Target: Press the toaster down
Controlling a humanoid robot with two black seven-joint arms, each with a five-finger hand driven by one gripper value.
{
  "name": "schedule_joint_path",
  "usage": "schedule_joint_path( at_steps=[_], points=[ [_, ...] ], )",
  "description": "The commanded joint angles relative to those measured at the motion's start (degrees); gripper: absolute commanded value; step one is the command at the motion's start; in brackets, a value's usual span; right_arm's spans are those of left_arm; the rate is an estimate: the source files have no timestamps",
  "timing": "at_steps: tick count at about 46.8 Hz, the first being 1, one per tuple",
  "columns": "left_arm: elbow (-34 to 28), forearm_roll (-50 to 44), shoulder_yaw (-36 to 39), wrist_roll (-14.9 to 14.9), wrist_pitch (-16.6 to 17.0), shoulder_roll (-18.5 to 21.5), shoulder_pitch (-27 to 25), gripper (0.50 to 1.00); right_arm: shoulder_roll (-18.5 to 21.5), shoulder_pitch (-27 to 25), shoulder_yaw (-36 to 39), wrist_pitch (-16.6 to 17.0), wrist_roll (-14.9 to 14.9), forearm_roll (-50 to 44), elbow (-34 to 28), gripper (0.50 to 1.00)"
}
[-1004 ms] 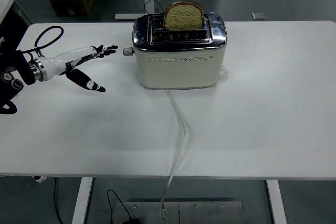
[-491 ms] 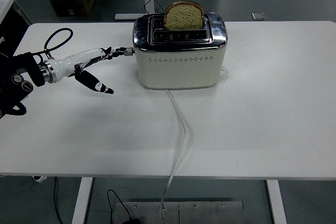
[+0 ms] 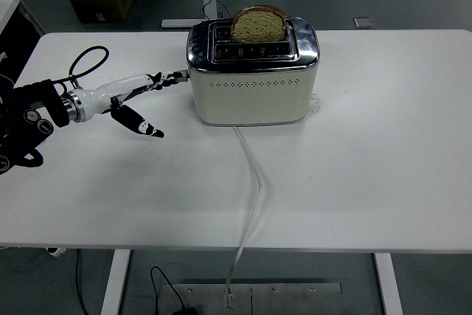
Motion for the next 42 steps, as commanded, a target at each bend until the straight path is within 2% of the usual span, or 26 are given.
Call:
schedule_joint_path(
  at_steps=[1, 23, 42],
  points=[
    [0.1, -0.07, 0.0, 0.04, -0.03, -0.18, 0.09, 1.0, 0.0, 0.01, 0.0, 0.0, 0.0, 0.0, 0.0, 0.998],
    [2.91, -1.04, 0.0, 0.04, 1.11, -1.5, 0.61, 1.0, 0.0, 0.01, 0.0, 0.0, 0.0, 0.0, 0.0, 0.998],
    [3.0, -1.13, 0.09, 0.04, 1.11, -2.38, 1.14, 1.0, 0.0, 0.0, 0.0, 0.0, 0.0, 0.0, 0.0, 0.998]
  ],
)
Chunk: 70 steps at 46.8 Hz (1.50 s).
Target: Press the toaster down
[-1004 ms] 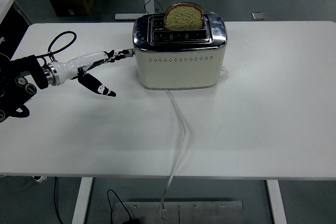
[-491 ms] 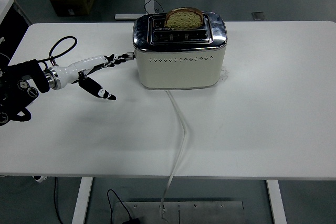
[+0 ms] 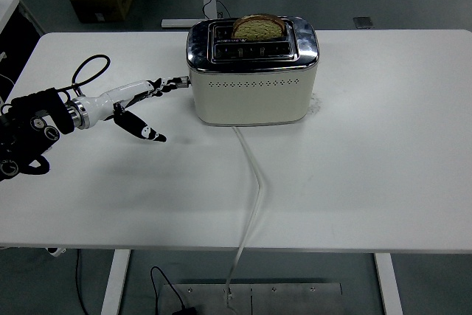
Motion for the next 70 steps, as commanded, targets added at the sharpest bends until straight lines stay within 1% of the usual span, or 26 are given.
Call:
schedule_joint_path(
  at_steps=[1, 22, 70],
  points=[
    [0.05, 0.01, -0.01, -0.01, -0.03, -0.36, 0.09, 1.0, 0.0, 0.03, 0.0, 0.0, 0.0, 0.0, 0.0, 0.998],
    [1.2, -0.17, -0.01, -0.01, 0.06, -1.16, 1.59, 1.0, 0.0, 0.02, 0.0, 0.0, 0.0, 0.0, 0.0, 0.998],
    [4.54, -2.01, -0.01, -0.1, 0.15, -2.3, 2.64, 1.0, 0.0, 0.03, 0.0, 0.0, 0.0, 0.0, 0.0, 0.998]
  ],
)
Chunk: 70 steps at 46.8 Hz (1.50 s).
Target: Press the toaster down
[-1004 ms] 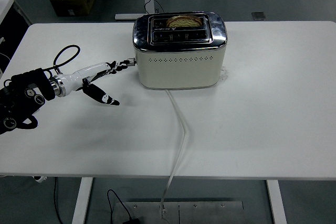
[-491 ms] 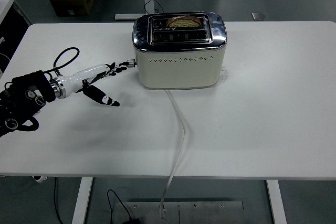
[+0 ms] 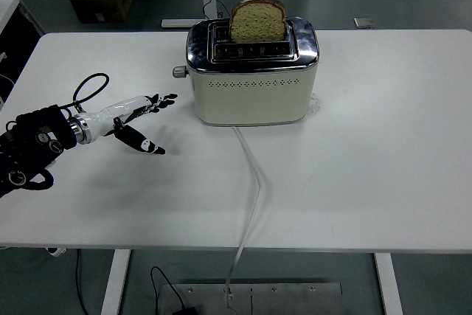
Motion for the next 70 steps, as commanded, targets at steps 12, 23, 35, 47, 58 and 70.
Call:
schedule_joint_path(
  at_steps=[12, 23, 35, 47, 58, 70],
  points=[
    [-0.01, -20.84, -0.1, -0.11, -0.34, 2.53, -0.01, 1.0, 0.0, 0.05, 0.0, 0.0, 0.0, 0.0, 0.01, 0.998],
    [-0.01, -29.99, -0.45, -0.38, -0.51, 5.96, -0.89, 1.0, 0.0, 0.05, 0.0, 0.0, 0.0, 0.0, 0.01, 0.998],
    [-0.01, -43.96, -1.15, -1.08, -0.86, 8.33, -2.73, 1.0, 0.0, -0.04, 0.0, 0.0, 0.0, 0.0, 0.01, 0.998],
    [-0.01, -52.93, -1.24, -9.08, -0.07, 7.98, -3.52, 1.0, 0.0, 0.05, 0.0, 0.0, 0.0, 0.0, 0.01, 0.998],
    [2.62, -61.2, -1.07, -8.9, -0.07, 5.97, -2.56, 1.0, 0.0, 0.05, 0.0, 0.0, 0.0, 0.0, 0.01, 0.998],
    [11.68, -67.0, -1.16, -7.5, -0.16, -2.03, -2.64, 1.0, 0.0, 0.05, 0.0, 0.0, 0.0, 0.0, 0.09, 0.998]
  ],
)
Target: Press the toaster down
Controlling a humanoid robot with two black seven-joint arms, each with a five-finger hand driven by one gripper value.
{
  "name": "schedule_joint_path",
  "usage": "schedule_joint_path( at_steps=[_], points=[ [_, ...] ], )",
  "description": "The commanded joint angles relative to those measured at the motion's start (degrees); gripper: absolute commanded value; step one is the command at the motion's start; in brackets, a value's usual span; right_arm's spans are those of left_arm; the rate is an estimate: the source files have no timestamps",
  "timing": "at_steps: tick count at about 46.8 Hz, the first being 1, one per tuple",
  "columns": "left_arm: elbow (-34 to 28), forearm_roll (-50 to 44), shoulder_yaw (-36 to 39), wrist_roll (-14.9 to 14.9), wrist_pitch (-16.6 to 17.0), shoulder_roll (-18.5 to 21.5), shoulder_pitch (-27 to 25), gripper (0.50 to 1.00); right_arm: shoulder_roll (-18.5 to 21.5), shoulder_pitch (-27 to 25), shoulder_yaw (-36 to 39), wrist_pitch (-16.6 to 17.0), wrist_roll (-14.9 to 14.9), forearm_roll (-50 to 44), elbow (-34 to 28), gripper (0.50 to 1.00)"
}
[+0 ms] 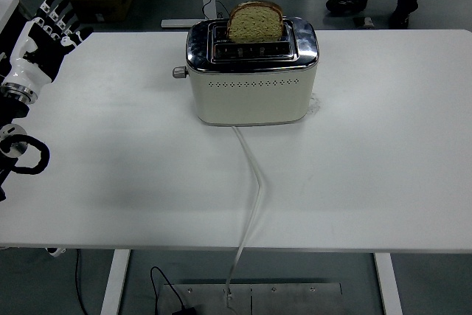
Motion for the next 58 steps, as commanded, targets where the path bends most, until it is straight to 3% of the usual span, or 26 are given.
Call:
schedule_joint_path(
  at_steps=[1, 4, 9, 27, 46, 58],
  points=[
    [1.67, -1.67, 0.01, 1.86, -0.01, -2.5, 0.04, 1.0, 0.0, 0.0, 0.0, 0.0, 0.0, 0.0, 0.0, 0.998],
    [2.81, -2.81, -0.08, 3.62, 0.08, -4.26, 0.04, 1.0, 0.0, 0.0, 0.0, 0.0, 0.0, 0.0, 0.0, 0.998],
    [5.27, -5.0, -0.08, 3.89, 0.08, -6.11, 0.04, 1.0, 0.0, 0.0, 0.0, 0.0, 0.0, 0.0, 0.0, 0.998],
    [7.21, -6.5, -0.35, 4.16, -0.01, -5.59, -1.1, 1.0, 0.0, 0.53, -0.09, 0.0, 0.0, 0.0, 0.18, 0.998],
    [8.44, -7.38, -3.95, 4.24, -0.01, -10.86, -1.28, 1.0, 0.0, 0.71, 0.0, 0.0, 0.0, 0.0, 0.09, 0.998],
    [8.7, -7.47, -4.21, 4.24, -0.01, -10.95, -1.1, 1.0, 0.0, 0.62, 0.0, 0.0, 0.0, -0.09, 0.09, 0.998]
  ],
)
